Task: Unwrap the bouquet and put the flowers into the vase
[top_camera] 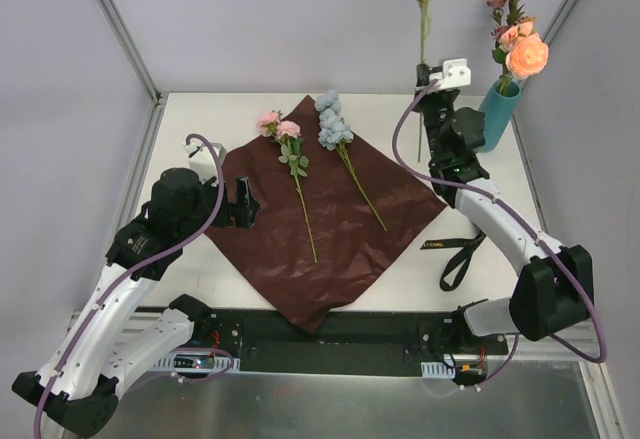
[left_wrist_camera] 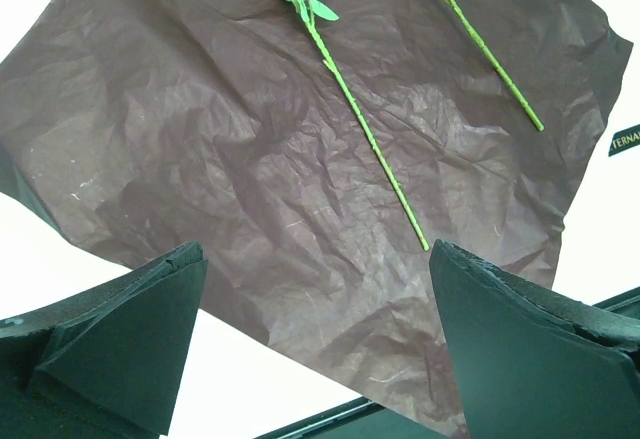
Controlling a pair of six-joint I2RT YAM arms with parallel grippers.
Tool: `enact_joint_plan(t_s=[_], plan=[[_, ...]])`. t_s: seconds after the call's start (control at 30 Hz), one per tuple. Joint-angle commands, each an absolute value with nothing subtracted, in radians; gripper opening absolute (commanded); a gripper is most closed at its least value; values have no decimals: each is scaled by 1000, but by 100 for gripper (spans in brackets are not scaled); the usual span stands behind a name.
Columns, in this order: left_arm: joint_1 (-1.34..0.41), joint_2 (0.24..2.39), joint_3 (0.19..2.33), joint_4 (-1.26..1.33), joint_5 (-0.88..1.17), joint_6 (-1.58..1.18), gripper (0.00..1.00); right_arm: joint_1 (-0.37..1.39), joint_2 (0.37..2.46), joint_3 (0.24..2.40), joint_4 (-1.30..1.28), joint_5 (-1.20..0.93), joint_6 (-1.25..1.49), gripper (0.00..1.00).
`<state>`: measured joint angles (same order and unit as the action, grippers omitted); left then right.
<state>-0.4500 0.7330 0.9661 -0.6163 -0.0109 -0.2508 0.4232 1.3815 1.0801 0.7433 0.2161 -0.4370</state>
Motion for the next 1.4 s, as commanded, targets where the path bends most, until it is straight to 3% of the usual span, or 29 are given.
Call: enact_joint_plan(t_s=[0.0, 0.3, 0.63, 1.37], plan=[[-443, 730, 962, -606, -5, -253, 99, 301, 1336, 1068, 957, 134, -489, 0], [-443, 756, 965, -606, -5, -250, 99, 46, 1410, 1083, 1103, -29, -420, 0], [-442, 796, 965, -606, -15, -247, 99, -120, 1632, 1325, 1118, -138, -368, 0], [-443, 848, 965, -606, -29, -239, 99, -160, 1905, 1680, 1126, -173, -367, 0]])
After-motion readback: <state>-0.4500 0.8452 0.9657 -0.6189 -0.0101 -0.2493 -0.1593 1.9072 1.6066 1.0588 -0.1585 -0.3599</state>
